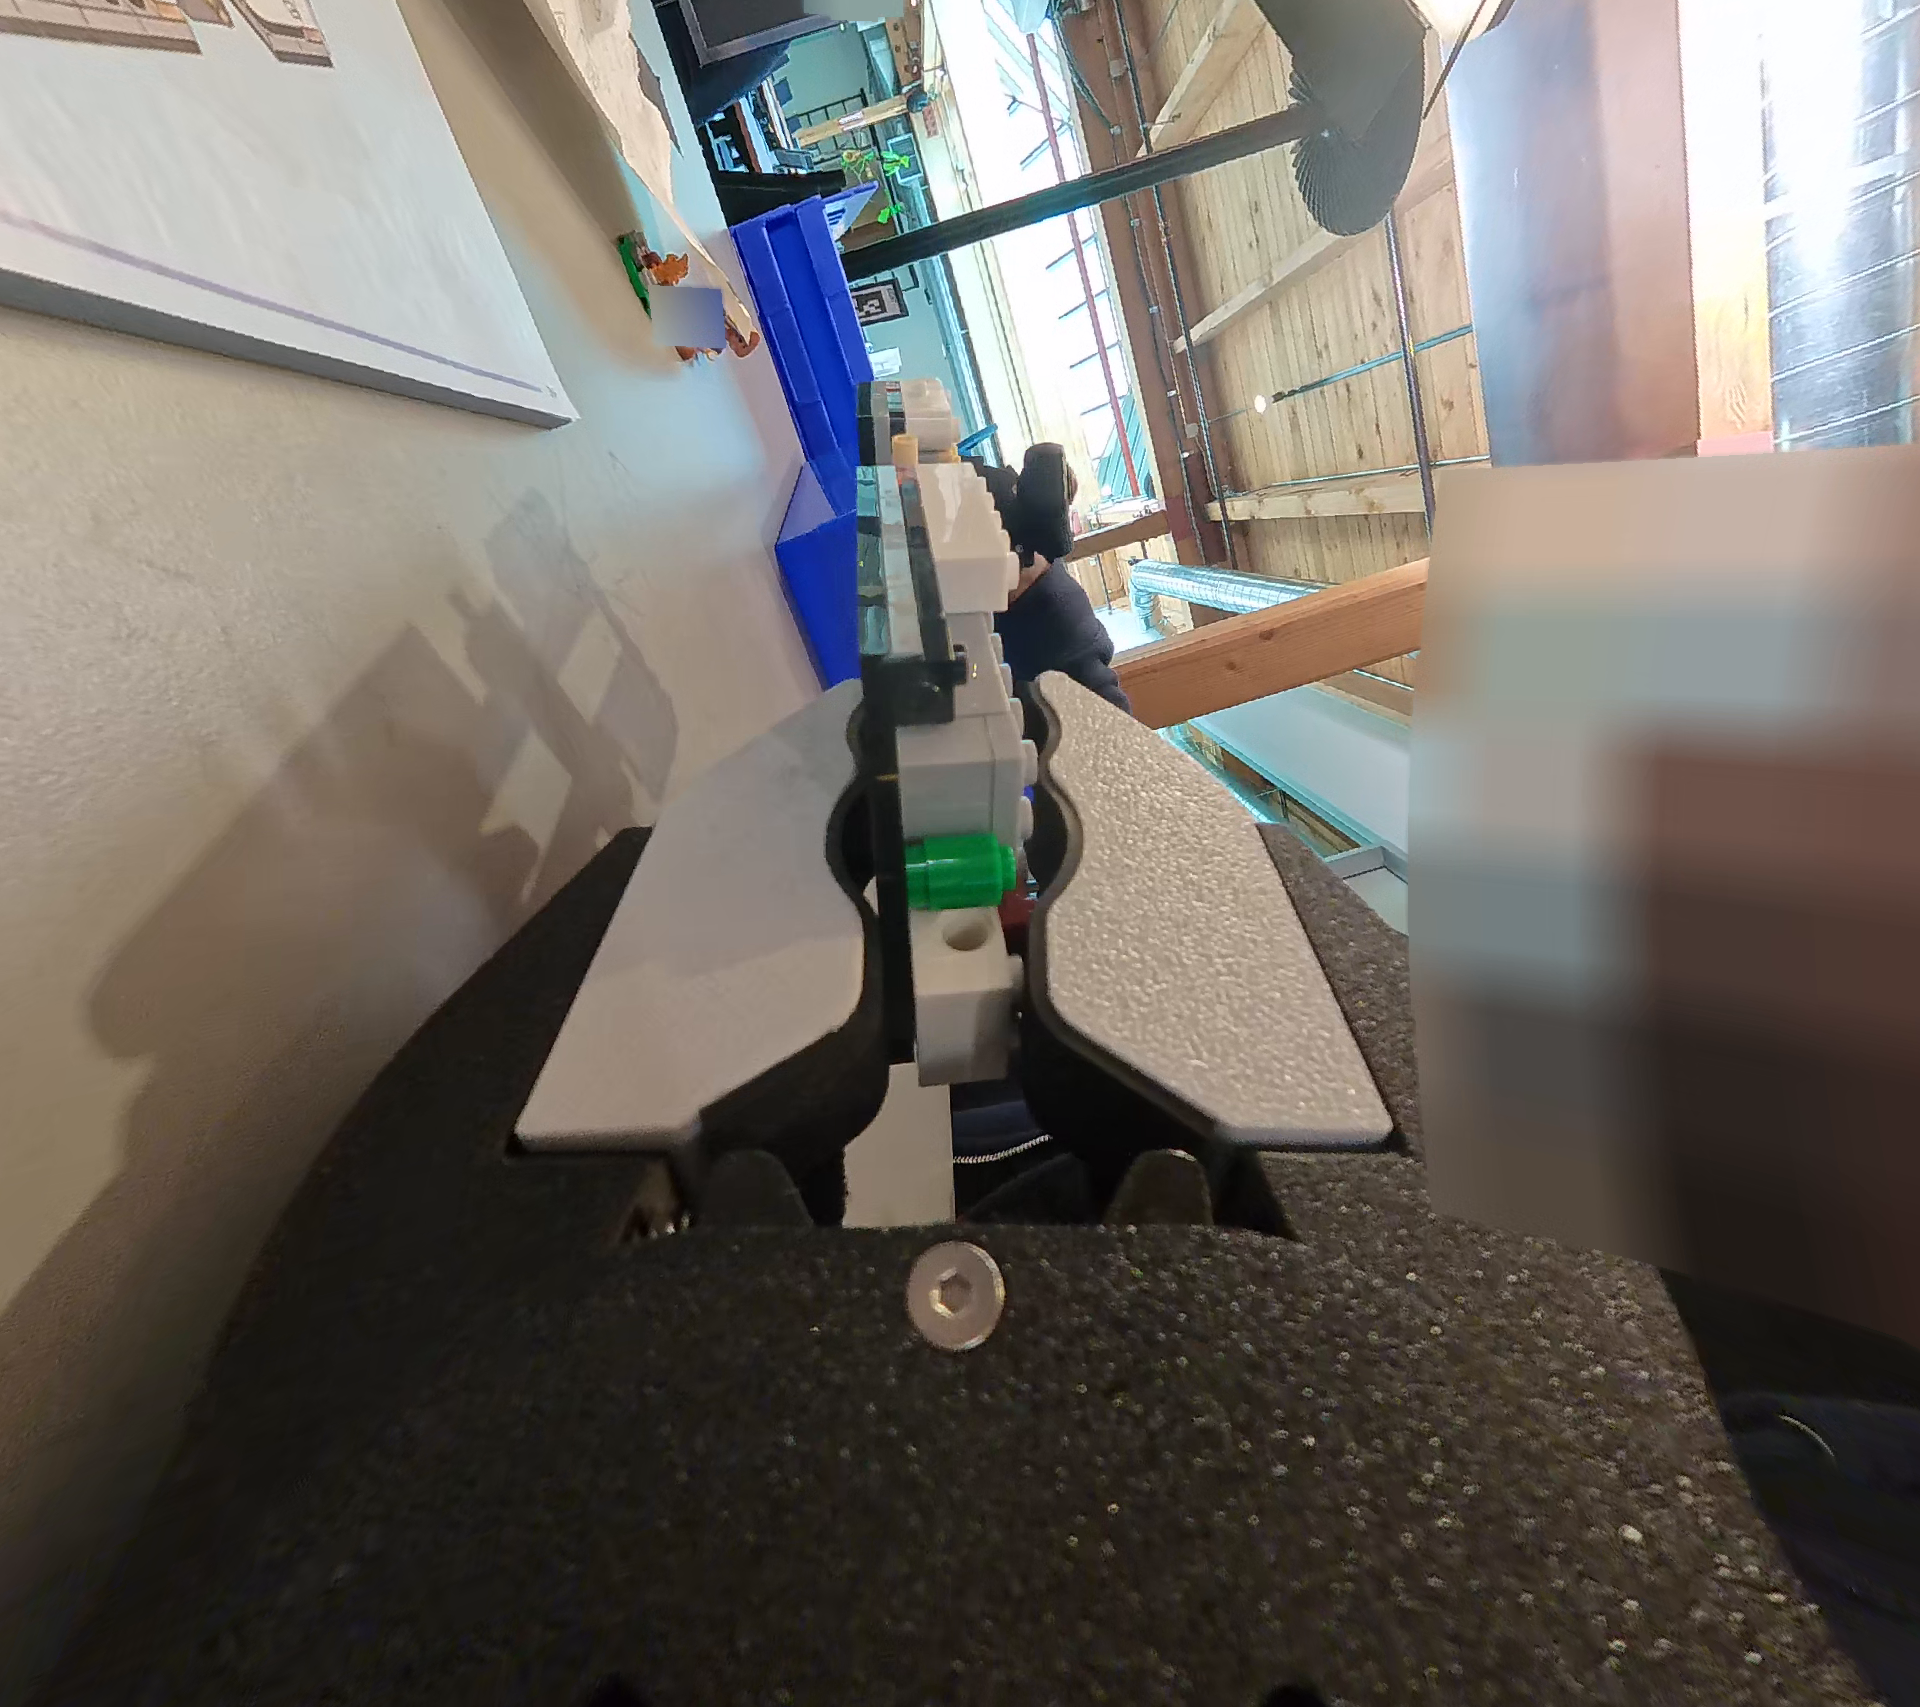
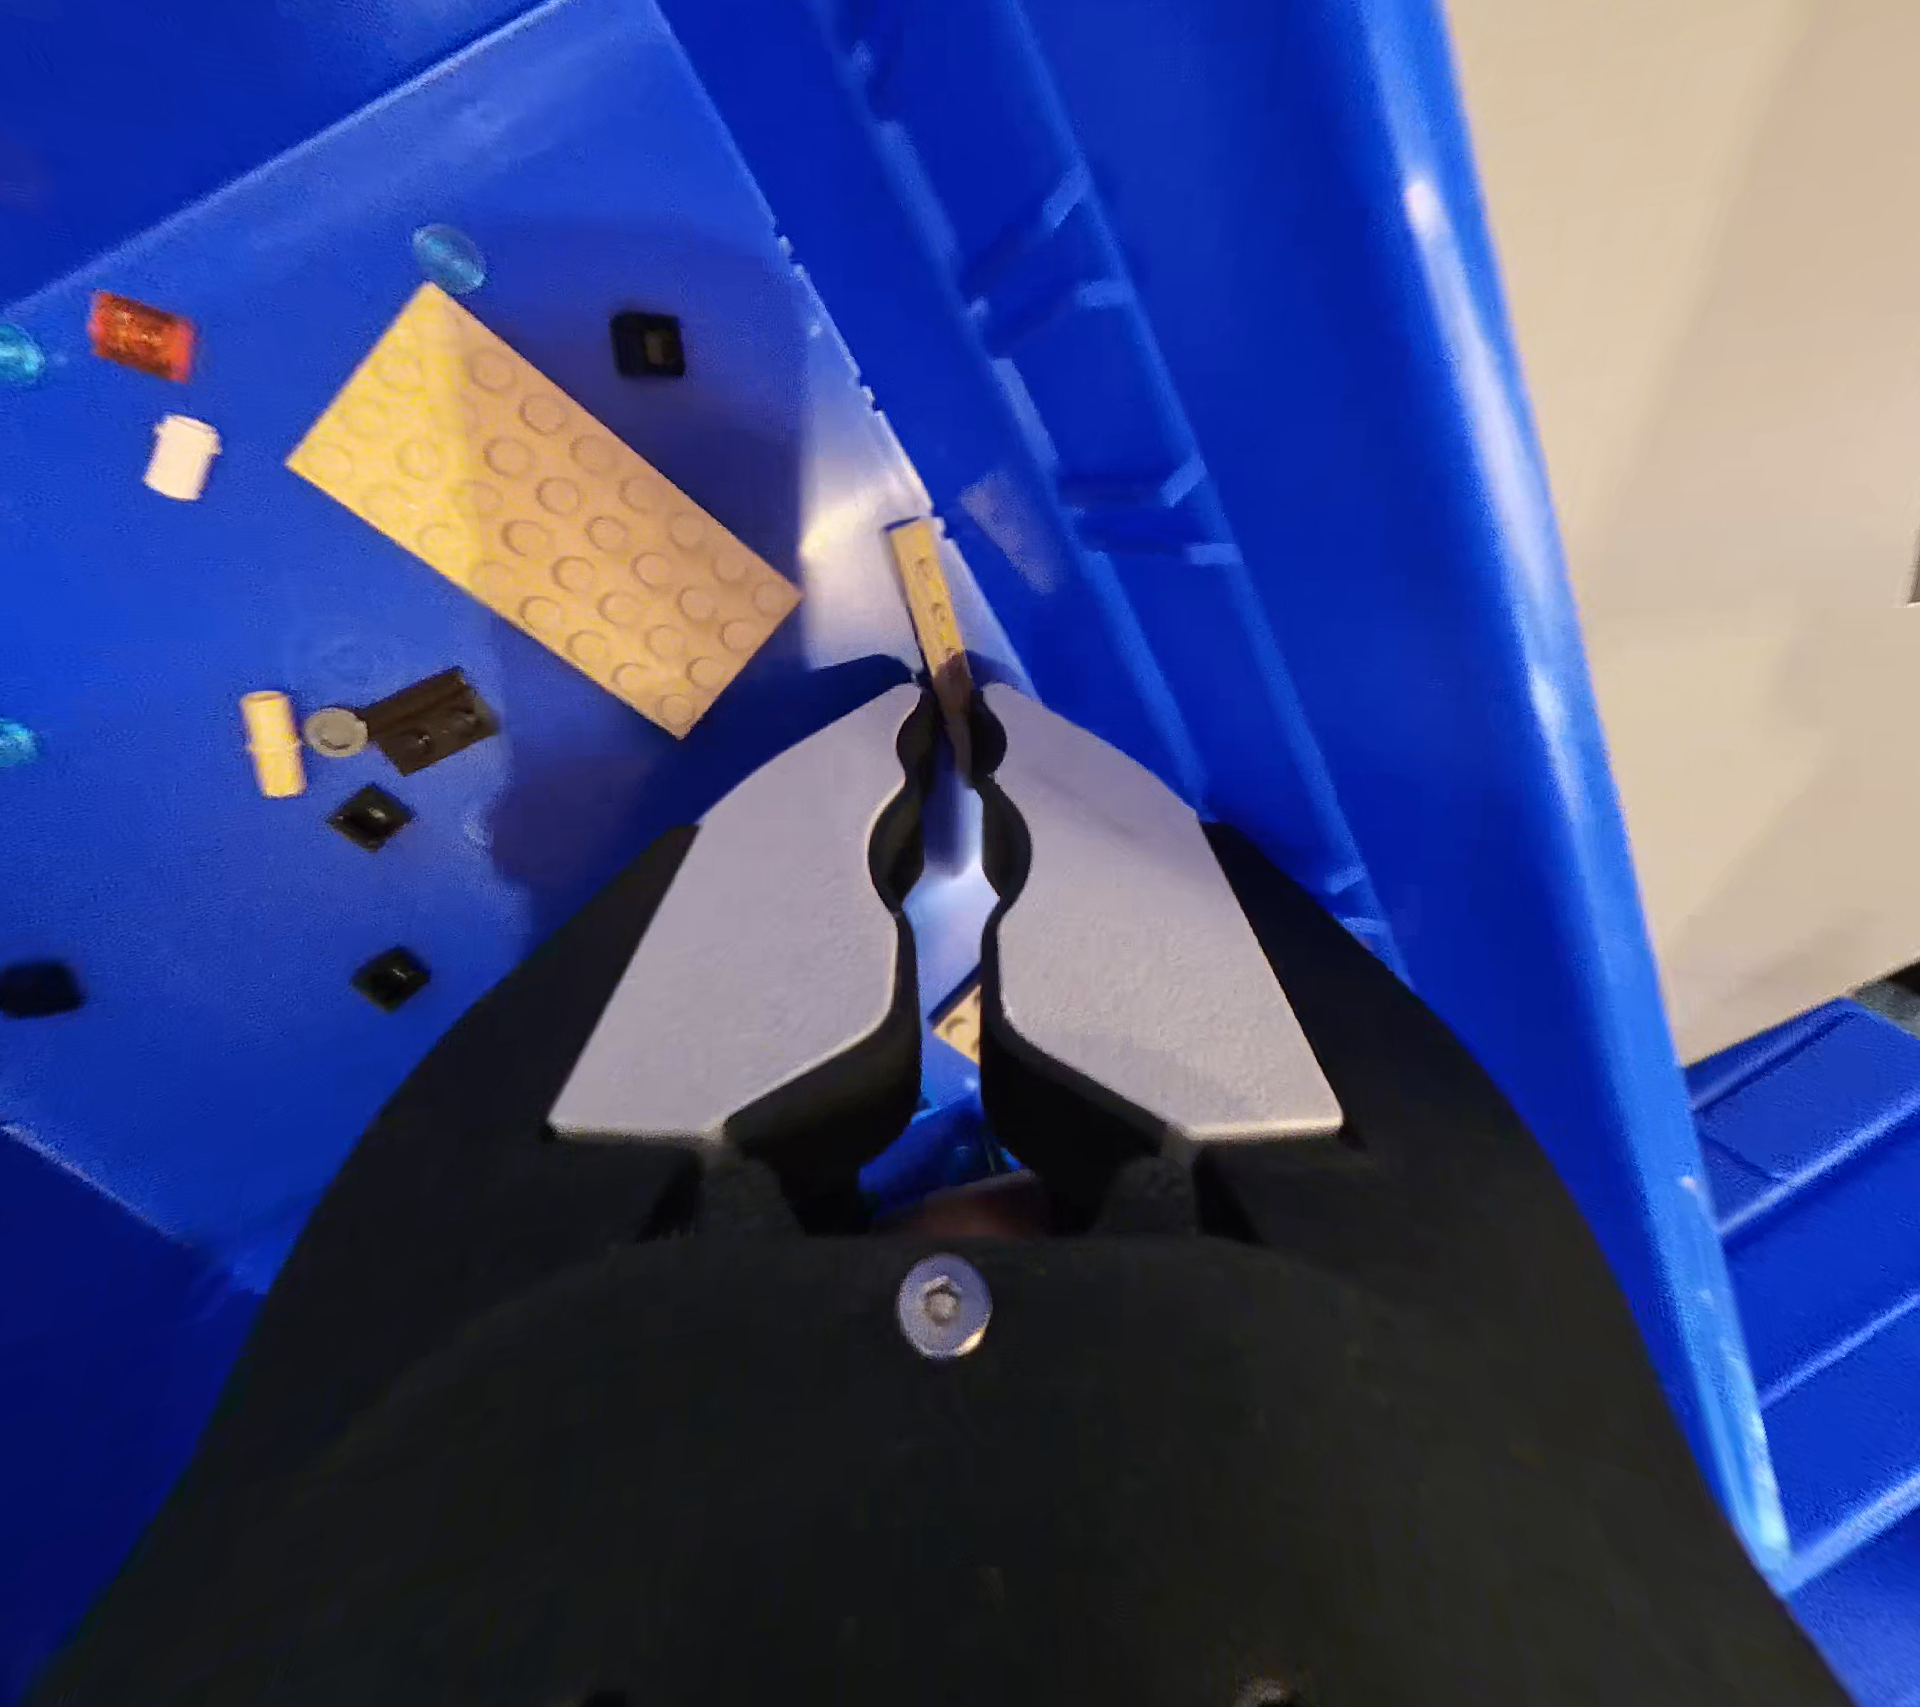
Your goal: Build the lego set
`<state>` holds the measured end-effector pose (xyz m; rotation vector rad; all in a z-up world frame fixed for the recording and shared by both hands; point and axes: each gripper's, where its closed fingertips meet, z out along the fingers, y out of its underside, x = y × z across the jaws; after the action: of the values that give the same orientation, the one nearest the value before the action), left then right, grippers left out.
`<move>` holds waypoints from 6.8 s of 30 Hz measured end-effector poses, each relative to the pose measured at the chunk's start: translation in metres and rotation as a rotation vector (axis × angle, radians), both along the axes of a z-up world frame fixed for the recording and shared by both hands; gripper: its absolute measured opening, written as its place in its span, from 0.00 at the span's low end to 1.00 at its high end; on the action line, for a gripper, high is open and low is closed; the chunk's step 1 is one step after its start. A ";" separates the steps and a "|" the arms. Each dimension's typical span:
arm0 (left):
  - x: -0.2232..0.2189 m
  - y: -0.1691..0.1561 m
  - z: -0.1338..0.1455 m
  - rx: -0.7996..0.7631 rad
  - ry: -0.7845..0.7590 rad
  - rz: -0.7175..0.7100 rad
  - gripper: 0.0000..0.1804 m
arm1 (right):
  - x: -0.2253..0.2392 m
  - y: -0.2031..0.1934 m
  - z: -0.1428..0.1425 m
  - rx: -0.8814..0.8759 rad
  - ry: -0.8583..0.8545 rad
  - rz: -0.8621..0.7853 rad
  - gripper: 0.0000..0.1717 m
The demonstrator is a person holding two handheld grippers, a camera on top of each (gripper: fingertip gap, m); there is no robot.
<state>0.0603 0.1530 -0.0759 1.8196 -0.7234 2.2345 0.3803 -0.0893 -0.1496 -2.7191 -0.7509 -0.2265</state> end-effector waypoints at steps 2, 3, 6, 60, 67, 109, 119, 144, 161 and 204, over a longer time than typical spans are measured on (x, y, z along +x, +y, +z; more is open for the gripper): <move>0.000 0.000 0.000 0.001 0.000 -0.001 0.13 | -0.007 -0.006 -0.001 -0.042 0.049 -0.004 0.03; 0.000 0.000 0.000 0.002 0.000 -0.001 0.13 | -0.012 -0.011 -0.001 -0.074 0.073 0.001 0.04; 0.000 0.000 0.000 0.001 0.000 -0.003 0.13 | -0.023 -0.024 0.000 -0.142 0.100 0.022 0.07; -0.083 -0.030 -0.015 0.114 0.133 0.182 0.14 | -0.351 0.139 -0.001 0.109 0.363 0.343 0.12; -0.087 -0.040 -0.016 0.092 0.143 0.193 0.13 | -0.349 0.147 -0.002 0.187 0.307 0.365 0.09; -0.059 0.006 -0.006 0.068 0.094 0.141 0.13 | -0.276 0.189 0.024 0.657 0.145 0.206 0.14; -0.069 -0.047 -0.003 0.078 0.063 0.149 0.13 | -0.305 0.151 0.069 0.756 0.196 0.285 0.16; -0.061 -0.067 -0.008 0.108 0.079 0.068 0.14 | -0.389 0.183 0.071 0.378 0.149 0.735 0.35; -0.059 -0.074 -0.011 0.135 0.095 0.055 0.15 | -0.390 0.186 0.054 0.341 0.128 0.719 0.37; -0.064 -0.071 -0.005 0.166 0.052 0.101 0.20 | -0.399 0.195 0.060 0.382 0.159 0.671 0.34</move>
<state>-0.0038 0.0815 -0.0812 2.0254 -0.8490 2.2395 -0.0185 0.1052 -0.0895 -1.9735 -1.3509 0.0067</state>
